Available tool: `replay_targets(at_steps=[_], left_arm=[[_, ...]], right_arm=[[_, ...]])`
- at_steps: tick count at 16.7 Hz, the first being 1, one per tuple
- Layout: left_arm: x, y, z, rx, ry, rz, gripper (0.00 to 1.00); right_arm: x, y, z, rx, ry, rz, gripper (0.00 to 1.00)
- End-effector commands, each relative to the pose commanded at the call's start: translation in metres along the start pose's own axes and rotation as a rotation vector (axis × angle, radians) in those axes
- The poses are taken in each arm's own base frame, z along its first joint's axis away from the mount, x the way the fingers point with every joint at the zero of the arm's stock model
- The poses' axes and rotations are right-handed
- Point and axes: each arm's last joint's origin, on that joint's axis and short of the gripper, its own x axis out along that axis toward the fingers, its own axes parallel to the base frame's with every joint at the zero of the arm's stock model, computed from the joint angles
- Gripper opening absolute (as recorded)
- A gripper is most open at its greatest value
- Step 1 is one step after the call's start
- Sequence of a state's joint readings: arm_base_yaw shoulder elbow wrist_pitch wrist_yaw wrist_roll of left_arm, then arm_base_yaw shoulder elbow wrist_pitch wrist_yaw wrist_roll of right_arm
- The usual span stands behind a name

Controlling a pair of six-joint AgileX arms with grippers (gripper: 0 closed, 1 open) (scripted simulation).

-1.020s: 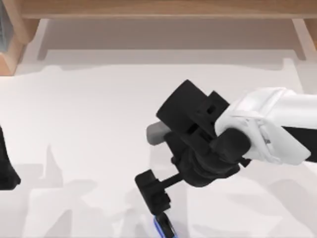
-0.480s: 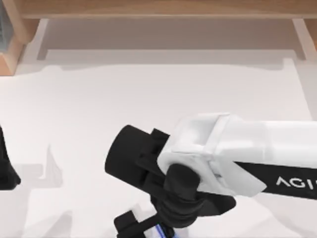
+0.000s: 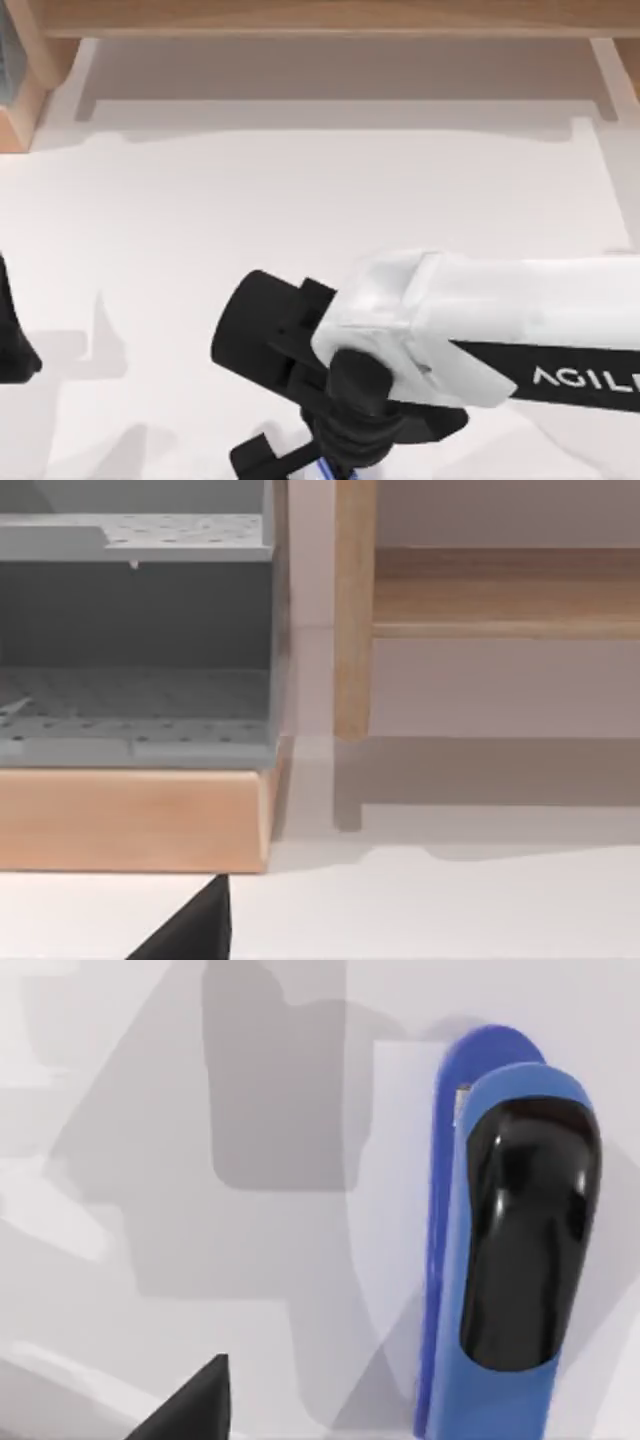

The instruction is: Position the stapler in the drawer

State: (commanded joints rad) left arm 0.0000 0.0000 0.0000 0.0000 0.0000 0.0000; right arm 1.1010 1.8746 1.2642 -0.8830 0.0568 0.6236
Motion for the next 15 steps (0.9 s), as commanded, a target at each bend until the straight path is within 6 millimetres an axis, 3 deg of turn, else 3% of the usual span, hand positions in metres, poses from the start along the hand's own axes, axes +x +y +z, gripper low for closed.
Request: replay_targets(at_steps=[5, 10, 15], left_arm=[[0.000, 0.000, 0.000, 0.000, 0.000, 0.000, 1.00], [0.000, 0.000, 0.000, 0.000, 0.000, 0.000, 1.00], [0.000, 0.000, 0.000, 0.000, 0.000, 0.000, 1.00]], right_arm=[[0.044, 0.001, 0.000, 0.001, -0.010, 0.007, 1.00], [0.049, 0.000, -0.001, 0.000, -0.005, 0.004, 1.00], [0.049, 0.000, -0.001, 0.000, -0.005, 0.004, 0.62]])
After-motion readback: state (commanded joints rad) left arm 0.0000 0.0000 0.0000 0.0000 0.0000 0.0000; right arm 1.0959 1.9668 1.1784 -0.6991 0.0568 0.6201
